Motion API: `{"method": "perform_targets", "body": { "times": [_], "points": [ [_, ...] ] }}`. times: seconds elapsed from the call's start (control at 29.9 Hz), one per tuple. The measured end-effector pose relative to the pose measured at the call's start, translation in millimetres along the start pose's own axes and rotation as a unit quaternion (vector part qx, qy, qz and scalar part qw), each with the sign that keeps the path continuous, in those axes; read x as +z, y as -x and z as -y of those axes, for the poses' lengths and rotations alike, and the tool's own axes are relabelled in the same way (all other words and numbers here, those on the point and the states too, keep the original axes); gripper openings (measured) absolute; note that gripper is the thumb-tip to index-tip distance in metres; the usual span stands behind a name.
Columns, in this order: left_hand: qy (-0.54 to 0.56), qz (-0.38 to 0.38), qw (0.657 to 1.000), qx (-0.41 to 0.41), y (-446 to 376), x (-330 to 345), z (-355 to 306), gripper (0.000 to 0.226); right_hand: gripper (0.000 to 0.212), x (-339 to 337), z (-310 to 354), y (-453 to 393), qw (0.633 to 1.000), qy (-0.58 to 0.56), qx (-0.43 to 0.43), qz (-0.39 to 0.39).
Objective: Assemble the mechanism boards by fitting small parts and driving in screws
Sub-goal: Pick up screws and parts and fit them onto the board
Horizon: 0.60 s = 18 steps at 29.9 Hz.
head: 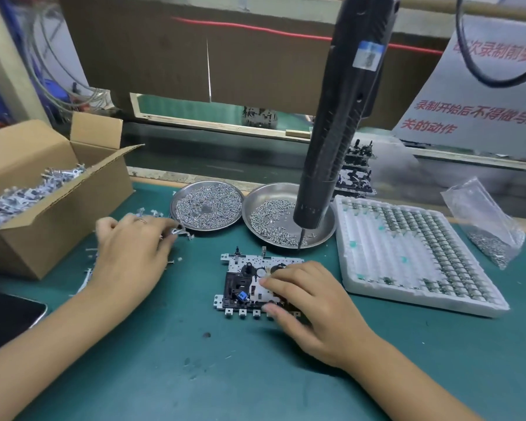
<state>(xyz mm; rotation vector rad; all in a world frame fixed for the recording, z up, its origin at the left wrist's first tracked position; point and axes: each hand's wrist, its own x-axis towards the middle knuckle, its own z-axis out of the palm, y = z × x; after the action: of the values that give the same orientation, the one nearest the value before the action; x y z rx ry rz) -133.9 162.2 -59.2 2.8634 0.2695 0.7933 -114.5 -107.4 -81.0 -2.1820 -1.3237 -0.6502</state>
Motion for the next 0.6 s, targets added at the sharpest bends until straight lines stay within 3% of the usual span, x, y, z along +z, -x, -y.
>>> {"method": "perform_targets", "body": {
  "times": [0.07, 0.13, 0.27, 0.4, 0.6],
  "points": [
    [0.056, -0.063, 0.994, 0.064, 2.9, -8.2, -7.6, 0.017, 0.029, -0.1, 1.8, -2.4, 0.998, -0.042, 0.023, -0.049],
    [0.122, -0.099, 0.973, 0.171, 9.9, -14.8, -24.1, 0.024, 0.023, -1.9, 6.2, -6.5, 0.981, -0.133, 0.100, -0.100],
    [0.174, -0.148, 0.919, 0.321, 24.0, -9.9, -60.6, 0.023, 0.026, -4.3, 18.7, -17.2, 0.856, -0.406, 0.298, -0.116],
    [0.165, -0.207, 0.889, 0.373, 24.2, 0.6, -84.5, 0.025, 0.019, -7.8, 21.4, -23.7, 0.784, -0.481, 0.351, -0.175],
    [0.140, -0.266, 0.883, 0.362, 28.1, 14.5, -96.5, 0.030, 0.026, -6.8, 15.9, -25.4, 0.784, -0.463, 0.370, -0.185]
  ]
}}
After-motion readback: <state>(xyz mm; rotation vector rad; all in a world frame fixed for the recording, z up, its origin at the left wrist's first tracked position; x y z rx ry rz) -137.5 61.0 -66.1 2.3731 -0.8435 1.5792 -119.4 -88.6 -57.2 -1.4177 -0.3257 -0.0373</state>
